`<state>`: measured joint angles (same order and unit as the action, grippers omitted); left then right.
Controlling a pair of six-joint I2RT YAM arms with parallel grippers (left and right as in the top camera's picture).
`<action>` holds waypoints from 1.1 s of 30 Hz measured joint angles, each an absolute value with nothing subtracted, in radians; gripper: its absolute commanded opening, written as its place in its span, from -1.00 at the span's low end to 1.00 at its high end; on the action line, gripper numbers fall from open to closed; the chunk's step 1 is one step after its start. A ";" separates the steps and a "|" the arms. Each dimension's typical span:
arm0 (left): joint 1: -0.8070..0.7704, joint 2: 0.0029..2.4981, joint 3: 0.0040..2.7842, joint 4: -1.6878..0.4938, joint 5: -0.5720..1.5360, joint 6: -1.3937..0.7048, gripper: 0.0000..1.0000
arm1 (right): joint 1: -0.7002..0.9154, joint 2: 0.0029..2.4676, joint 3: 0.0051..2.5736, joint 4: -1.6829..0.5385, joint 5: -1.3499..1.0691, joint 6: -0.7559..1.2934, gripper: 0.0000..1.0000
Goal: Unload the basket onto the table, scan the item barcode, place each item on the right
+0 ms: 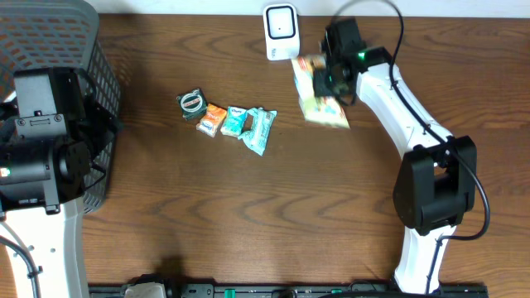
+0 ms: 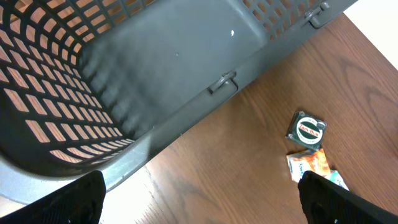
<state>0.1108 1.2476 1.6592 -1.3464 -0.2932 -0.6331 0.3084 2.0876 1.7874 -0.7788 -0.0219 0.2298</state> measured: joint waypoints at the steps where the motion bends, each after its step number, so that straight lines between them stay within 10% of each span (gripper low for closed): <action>1: 0.110 1.248 1.659 -1.347 -0.293 -0.633 0.96 | 0.316 2.088 1.808 -0.741 -0.024 0.230 -0.97; 15: 0.111 1.248 1.659 -1.347 -0.293 -0.633 0.95 | 0.423 2.135 1.847 -0.074 0.116 0.230 -0.95; 24: 0.111 1.248 1.659 -1.347 -0.293 -0.633 0.95 | 0.422 2.234 1.845 -0.327 0.102 0.154 0.33; 33: 0.111 1.248 1.659 -1.347 -0.293 -0.633 0.96 | 0.422 2.312 1.846 -0.477 0.030 0.024 0.30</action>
